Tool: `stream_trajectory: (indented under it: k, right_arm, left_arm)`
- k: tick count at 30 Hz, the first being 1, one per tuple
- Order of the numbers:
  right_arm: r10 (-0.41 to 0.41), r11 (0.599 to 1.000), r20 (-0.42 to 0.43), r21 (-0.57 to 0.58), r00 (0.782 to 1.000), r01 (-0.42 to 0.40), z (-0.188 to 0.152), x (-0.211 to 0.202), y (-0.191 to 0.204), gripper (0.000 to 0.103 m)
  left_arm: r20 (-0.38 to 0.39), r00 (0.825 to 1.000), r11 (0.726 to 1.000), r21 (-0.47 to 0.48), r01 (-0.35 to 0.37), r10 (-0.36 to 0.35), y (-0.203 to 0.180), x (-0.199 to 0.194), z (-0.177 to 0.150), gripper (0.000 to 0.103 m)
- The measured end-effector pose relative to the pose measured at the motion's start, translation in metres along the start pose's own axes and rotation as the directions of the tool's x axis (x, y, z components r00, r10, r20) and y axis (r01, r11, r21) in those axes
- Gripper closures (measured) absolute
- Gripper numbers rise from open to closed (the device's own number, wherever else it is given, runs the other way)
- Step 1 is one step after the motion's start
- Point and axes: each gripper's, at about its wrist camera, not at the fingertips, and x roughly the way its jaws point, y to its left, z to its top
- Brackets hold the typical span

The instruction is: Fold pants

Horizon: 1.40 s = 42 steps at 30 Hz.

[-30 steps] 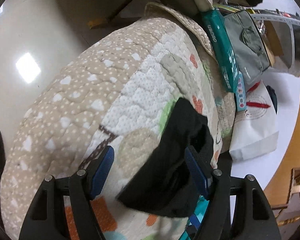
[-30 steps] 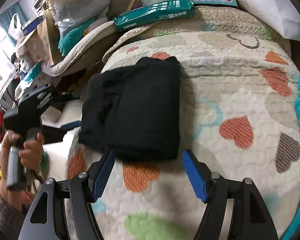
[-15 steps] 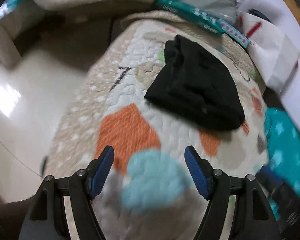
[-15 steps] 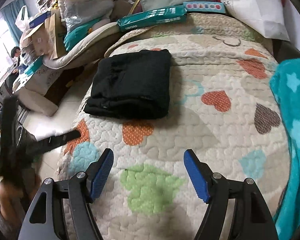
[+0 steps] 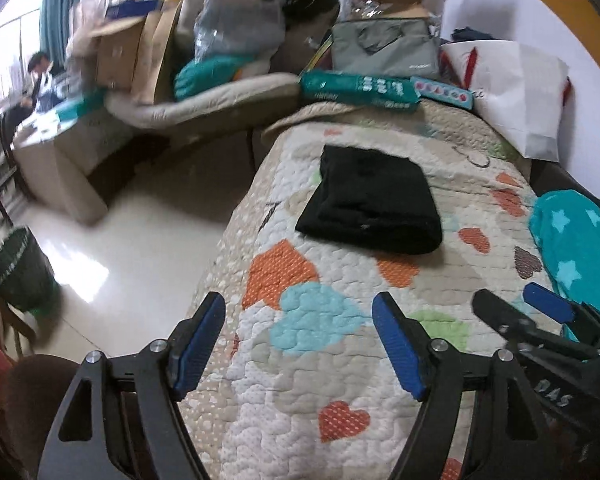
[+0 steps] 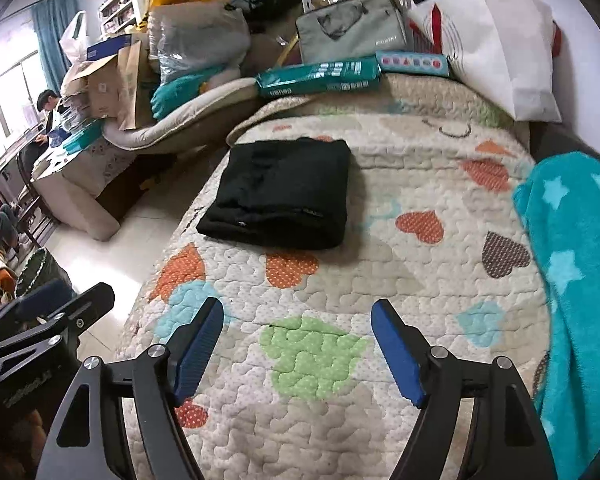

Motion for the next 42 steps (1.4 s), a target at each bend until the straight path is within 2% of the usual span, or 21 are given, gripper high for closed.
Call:
stream_trajectory:
  k: [4, 9, 35, 42]
  right_arm:
    - [-0.021, 1.0, 0.024, 0.023, 0.999, 0.02, -0.001, -0.009, -0.007, 0.021]
    - [-0.033, 0.998, 0.031, 0.056, 0.999, 0.031, 0.0, -0.013, -0.015, 0.02]
    - [-0.04, 0.999, 0.005, 0.022, 0.999, 0.04, -0.006, -0.002, -0.008, 0.019]
    - [-0.068, 0.998, -0.032, 0.013, 0.997, 0.068, -0.011, 0.006, -0.01, 0.017]
  left_arm:
    - [0.048, 0.998, 0.999, 0.034, -0.029, 0.027, -0.012, -0.018, 0.0, 0.025]
    - [0.077, 0.996, 0.999, 0.027, -0.037, 0.034, -0.012, -0.031, 0.001, 0.024]
    - [0.035, 0.999, 0.999, 0.031, -0.025, 0.024, -0.011, -0.022, -0.008, 0.024]
    - [-0.005, 1.0, 1.0, 0.014, -0.021, 0.021, -0.008, -0.014, -0.014, 0.024]
